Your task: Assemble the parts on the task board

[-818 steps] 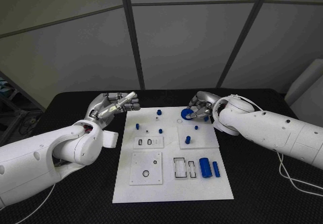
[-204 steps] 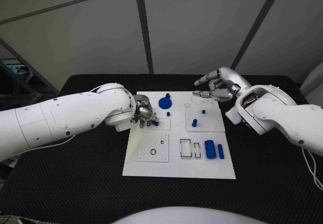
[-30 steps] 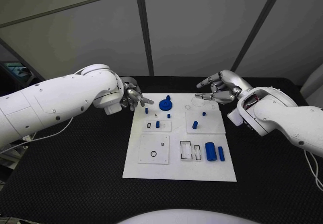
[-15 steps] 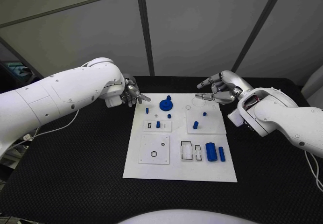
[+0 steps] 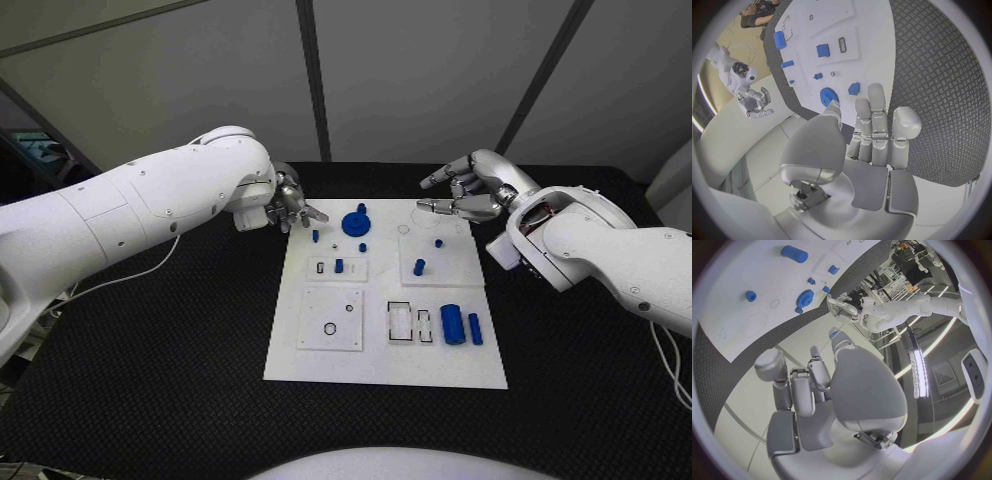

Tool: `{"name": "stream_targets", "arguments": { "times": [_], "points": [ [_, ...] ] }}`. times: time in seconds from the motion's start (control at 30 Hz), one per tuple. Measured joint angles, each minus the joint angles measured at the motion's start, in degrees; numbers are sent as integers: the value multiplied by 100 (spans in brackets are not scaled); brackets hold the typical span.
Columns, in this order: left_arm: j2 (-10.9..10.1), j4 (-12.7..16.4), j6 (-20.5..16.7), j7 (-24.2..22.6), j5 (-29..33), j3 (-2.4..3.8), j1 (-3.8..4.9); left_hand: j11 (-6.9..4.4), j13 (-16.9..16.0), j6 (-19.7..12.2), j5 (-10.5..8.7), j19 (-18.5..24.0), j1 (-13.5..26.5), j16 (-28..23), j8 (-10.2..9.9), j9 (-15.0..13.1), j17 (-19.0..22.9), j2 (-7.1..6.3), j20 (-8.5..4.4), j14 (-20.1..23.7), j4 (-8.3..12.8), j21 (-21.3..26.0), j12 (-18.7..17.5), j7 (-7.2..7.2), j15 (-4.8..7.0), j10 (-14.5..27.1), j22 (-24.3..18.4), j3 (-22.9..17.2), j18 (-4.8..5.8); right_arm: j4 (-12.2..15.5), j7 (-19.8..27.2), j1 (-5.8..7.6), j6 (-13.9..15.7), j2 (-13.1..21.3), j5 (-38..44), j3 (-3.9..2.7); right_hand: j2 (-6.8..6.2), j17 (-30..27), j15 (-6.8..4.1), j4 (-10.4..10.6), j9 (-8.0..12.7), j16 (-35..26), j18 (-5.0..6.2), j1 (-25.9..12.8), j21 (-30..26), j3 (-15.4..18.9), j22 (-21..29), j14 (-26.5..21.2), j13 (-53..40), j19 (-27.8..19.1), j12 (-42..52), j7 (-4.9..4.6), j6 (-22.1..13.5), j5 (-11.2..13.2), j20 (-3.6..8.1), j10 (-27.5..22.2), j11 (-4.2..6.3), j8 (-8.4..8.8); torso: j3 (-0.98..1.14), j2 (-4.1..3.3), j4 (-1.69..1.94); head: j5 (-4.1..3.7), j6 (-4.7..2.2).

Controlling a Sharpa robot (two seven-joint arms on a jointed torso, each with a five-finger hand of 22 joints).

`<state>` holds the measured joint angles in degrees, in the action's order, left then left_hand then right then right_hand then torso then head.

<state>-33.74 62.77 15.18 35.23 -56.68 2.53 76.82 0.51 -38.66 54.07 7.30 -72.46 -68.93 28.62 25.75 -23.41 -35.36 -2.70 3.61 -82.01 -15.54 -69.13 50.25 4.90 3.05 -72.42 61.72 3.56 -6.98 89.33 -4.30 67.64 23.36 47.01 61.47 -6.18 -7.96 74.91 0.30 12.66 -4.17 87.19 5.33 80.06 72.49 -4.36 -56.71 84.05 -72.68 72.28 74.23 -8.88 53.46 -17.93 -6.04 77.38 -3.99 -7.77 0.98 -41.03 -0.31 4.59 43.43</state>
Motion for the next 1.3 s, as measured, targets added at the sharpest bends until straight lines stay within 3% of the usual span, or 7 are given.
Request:
{"name": "stream_targets", "arguments": {
  "times": [0.9, 1.03, 1.3],
  "points": [
    [128, -199, 260, -19, 0, -66, -58, 0, -193, 104, 0, 0, -114, 0, 0, 94, 2, 114, -1, 0, 22, -22, 190, -22, 0, 0, 61, 56, 0, -4, 0, 0, -18, -22, 0, 0, 0, 0, 0, 0, 0, 0, 0, 0, 0, 0, 3, 0, -1, 0, 0, 0, 0, 0, 0, 0, 0, 0, 2, 7, 2, -12, 20],
    [142, -202, 292, -19, 0, -86, -65, 0, -193, 122, 0, 1, -136, 0, 0, 106, 2, 136, -1, 0, 22, -22, 190, -41, 0, 0, 68, 56, 0, -4, 0, 0, -21, -24, 0, 0, 0, 0, 0, 0, 0, 0, 50, 0, 0, 0, 9, 0, -1, 0, 0, 0, 0, 0, 0, 0, 0, 0, 2, 7, 2, -13, 28],
    [141, -185, 328, -21, 0, -104, -69, -4, -202, 167, 0, 0, -295, 0, 0, 162, 2, 296, -1, 0, 99, -22, 228, -44, 0, 4, 76, 10, 1, -10, 1, 0, -27, -30, 0, 0, 0, 2, 0, -1, 0, 0, 49, 0, 0, -1, 23, 0, 3, 0, 0, 0, 0, 0, 0, 0, 0, -21, 2, 7, 5, -7, 36]
  ]
}}
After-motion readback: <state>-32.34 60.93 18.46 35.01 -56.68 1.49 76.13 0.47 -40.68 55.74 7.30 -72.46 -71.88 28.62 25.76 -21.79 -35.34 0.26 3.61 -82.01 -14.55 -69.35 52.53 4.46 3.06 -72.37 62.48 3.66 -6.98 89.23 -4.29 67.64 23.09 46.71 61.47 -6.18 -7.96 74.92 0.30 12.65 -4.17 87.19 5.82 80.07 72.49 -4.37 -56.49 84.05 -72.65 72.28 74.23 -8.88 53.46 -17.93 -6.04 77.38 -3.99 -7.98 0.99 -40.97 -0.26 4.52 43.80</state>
